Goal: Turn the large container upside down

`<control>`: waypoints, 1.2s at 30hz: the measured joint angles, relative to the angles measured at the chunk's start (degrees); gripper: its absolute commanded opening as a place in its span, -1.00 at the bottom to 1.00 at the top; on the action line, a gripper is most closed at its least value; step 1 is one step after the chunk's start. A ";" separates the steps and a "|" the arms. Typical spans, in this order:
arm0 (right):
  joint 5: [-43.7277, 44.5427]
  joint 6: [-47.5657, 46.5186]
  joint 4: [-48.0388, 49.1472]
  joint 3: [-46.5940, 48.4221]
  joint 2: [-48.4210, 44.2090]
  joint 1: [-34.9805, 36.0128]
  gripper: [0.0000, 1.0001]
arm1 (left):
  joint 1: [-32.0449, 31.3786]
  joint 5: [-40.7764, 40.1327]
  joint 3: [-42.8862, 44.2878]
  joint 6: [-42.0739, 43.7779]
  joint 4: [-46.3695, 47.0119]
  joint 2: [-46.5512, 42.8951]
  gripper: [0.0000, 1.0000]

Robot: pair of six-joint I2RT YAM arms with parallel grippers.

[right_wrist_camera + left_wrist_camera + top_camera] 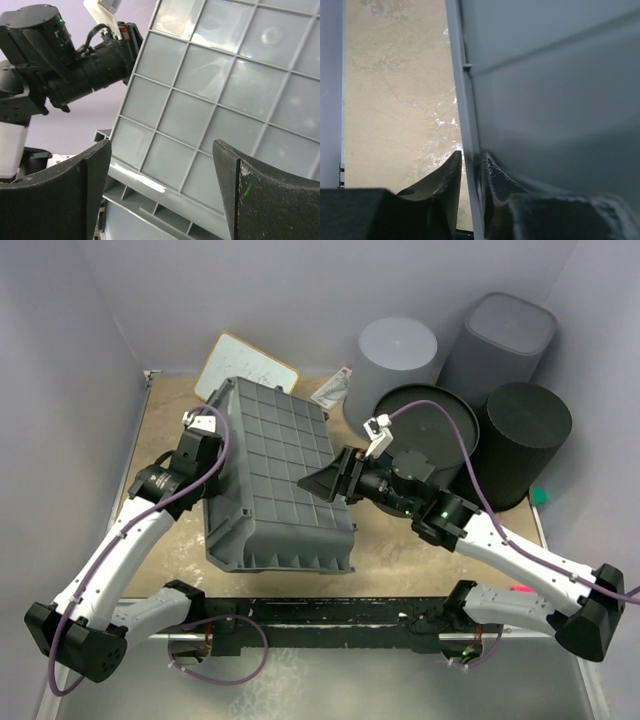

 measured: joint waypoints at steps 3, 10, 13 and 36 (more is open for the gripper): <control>3.32 -1.92 -3.80 0.00 -3.08 0.02 0.70 | 0.00 1.18 1.36 -0.87 -1.11 1.14 -0.28; 7.93 -3.87 -10.78 -0.02 -7.37 0.00 0.71 | 0.04 5.01 1.16 -3.30 -1.92 1.44 -0.23; 8.92 -4.35 -12.15 -0.02 -8.24 0.00 0.71 | 0.04 6.54 0.24 -4.33 -1.51 0.72 -0.24; 29.55 -38.21 -30.36 19.15 -13.60 0.04 0.99 | 0.04 3.87 10.78 -10.56 7.96 -7.61 0.21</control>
